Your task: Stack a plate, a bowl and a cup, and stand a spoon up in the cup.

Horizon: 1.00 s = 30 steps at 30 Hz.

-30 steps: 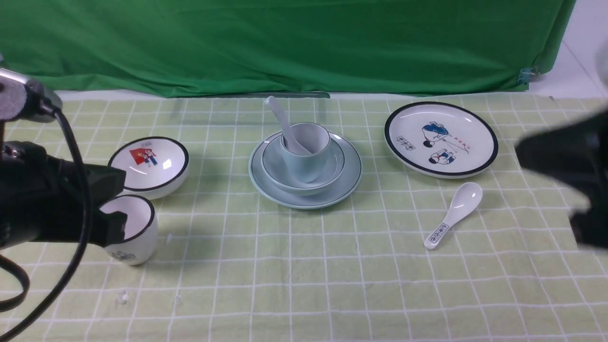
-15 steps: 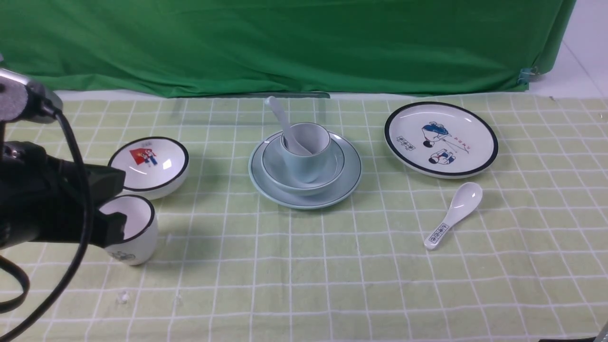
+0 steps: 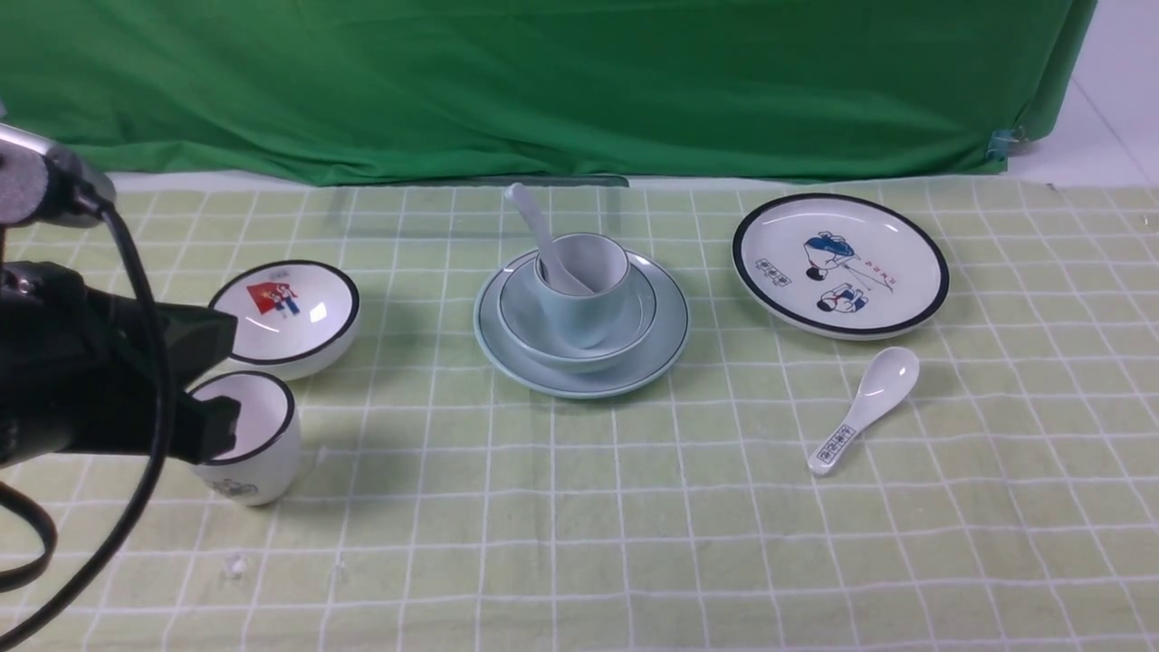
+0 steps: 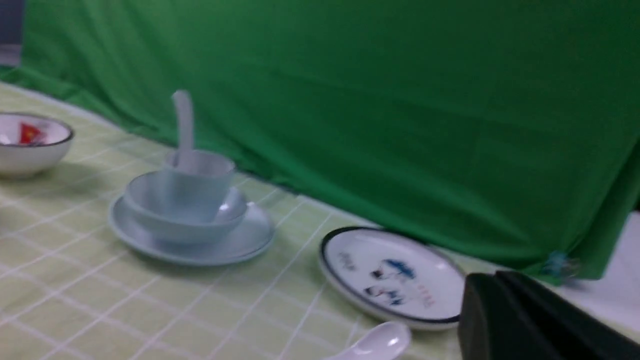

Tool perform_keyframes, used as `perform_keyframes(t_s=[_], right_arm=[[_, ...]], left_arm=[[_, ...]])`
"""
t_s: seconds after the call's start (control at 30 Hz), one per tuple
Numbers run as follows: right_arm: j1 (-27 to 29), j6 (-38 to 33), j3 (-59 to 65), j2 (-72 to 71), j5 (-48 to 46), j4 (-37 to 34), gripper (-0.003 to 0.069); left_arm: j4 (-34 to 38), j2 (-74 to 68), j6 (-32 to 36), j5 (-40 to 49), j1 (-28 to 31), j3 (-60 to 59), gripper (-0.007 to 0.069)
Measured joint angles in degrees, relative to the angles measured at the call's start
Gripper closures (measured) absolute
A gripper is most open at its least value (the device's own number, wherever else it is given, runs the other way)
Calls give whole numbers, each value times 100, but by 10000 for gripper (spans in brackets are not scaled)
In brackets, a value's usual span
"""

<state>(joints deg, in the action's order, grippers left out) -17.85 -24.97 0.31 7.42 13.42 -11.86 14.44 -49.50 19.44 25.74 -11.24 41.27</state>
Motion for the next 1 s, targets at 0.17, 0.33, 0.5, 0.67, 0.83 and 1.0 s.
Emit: perform_keyframes(t_s=[0.17, 0.33, 0.5, 0.67, 0.83, 1.0], right_arm=[[801, -149, 12, -698, -992, 27, 638], [1102, 778, 16, -697, -2048, 830, 647], [1108, 1422, 17, -742, -2497, 1277, 648], [1108, 1565, 17, -744, -2523, 1310, 648], [1108, 1614, 17, -744, -2532, 1321, 636], [1108, 1614, 17, -744, -2551, 1321, 622]], left_arm=[[-5, -24, 0, -15, 0, 0, 654], [-12, -36, 0, -117, 0, 0, 654], [-12, -36, 0, -197, 0, -2, 654], [-12, -36, 0, -228, 0, -7, 654], [-12, -36, 0, -228, 0, -7, 654], [-12, -36, 0, -228, 0, -7, 653]])
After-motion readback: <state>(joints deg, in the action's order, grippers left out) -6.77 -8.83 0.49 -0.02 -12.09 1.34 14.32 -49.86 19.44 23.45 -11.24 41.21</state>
